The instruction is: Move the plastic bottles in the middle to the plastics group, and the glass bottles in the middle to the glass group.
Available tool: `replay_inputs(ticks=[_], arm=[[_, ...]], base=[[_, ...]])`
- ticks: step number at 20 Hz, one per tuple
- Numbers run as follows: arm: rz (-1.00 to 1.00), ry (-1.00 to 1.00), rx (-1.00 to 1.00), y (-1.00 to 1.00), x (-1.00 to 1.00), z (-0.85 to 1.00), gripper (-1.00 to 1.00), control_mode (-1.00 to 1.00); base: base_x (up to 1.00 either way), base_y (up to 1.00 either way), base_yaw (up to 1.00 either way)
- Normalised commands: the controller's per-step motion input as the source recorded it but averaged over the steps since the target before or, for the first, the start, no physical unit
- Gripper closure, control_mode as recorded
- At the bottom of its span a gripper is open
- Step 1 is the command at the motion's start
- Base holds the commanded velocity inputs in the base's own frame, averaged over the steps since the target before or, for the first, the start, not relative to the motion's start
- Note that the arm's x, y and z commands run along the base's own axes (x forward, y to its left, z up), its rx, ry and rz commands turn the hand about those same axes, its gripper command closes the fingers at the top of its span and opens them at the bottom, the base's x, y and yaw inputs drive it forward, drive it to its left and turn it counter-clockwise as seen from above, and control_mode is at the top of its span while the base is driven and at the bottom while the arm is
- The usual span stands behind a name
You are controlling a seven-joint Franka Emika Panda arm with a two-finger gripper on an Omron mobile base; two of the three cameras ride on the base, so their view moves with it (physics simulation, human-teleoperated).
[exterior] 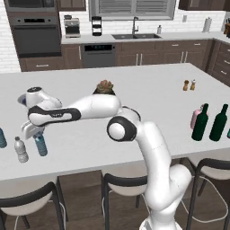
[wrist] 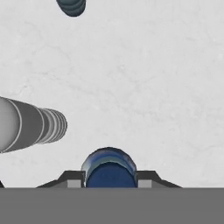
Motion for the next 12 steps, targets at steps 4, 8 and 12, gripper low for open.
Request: replay_inputs(ticks=[4, 8, 12], arm=[[0.0, -0.22, 0.0, 0.01, 0.07, -0.89, 1.0, -1.0], [0.0, -0.33, 0.07, 0.0, 0.04, -0.48, 1.0, -1.0], [0.0, -0.28, 0.27, -0.07, -0.1, 0.03, 1.0, -1.0]], base=[[0.0, 0.0, 0.0], [0.0, 0.0, 0.0], [0.0, 0.0, 0.0]])
